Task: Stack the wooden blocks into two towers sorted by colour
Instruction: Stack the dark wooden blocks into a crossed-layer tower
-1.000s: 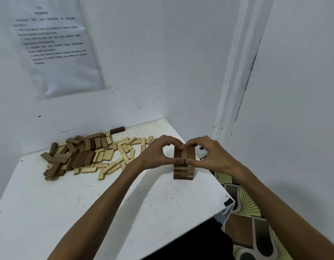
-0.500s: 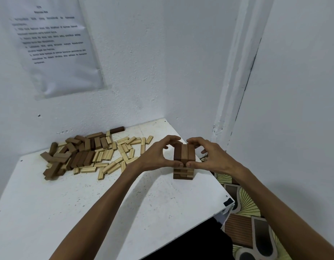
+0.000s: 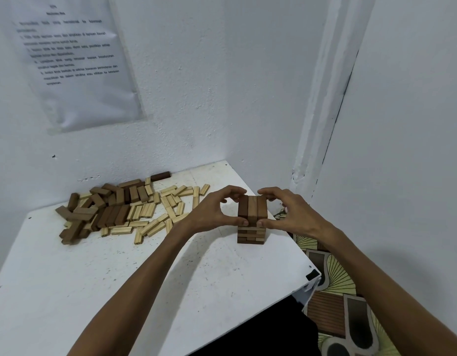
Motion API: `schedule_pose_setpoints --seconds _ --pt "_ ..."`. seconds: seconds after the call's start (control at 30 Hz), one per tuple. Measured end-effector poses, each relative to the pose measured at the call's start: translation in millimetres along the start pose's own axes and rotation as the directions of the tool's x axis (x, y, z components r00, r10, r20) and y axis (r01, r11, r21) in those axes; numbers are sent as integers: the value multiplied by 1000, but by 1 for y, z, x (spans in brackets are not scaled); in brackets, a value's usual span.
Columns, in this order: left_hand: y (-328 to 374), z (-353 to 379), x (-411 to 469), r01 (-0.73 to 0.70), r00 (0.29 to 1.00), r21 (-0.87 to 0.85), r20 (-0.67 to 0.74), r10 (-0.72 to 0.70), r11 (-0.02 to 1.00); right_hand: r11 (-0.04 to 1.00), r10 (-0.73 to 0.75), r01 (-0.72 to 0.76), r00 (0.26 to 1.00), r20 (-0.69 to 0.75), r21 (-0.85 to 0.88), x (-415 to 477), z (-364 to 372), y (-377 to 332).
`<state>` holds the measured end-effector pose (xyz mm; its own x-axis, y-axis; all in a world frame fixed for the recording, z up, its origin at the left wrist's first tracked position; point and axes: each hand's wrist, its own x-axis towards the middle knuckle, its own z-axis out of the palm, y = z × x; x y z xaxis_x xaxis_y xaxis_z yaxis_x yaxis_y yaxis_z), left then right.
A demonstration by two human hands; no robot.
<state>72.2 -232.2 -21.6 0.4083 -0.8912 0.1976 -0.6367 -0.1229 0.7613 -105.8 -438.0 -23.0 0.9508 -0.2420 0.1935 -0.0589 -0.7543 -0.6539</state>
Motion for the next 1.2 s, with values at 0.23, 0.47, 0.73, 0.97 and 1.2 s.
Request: schedule_pose_setpoints --seconds 0.23,0.47,0.73,0.97,1.2 --pt "0 1 0 15 1000 14 -15 -14 1000 1000 25 -25 999 -32 -9 -1 1 0" --pt "5 2 0 10 1000 5 -6 -10 1000 999 36 -36 999 8 -9 -1 2 -2" --pt "-1 7 2 30 999 18 16 -30 999 999 34 -34 999 22 -1 -1 3 -2" --pt "-1 7 2 32 999 10 10 -33 999 999 30 -31 999 23 38 -2 3 -4" --pt "3 9 -1 12 1000 -8 -21 -13 1000 998 23 -22 1000 -8 61 -4 2 -10"
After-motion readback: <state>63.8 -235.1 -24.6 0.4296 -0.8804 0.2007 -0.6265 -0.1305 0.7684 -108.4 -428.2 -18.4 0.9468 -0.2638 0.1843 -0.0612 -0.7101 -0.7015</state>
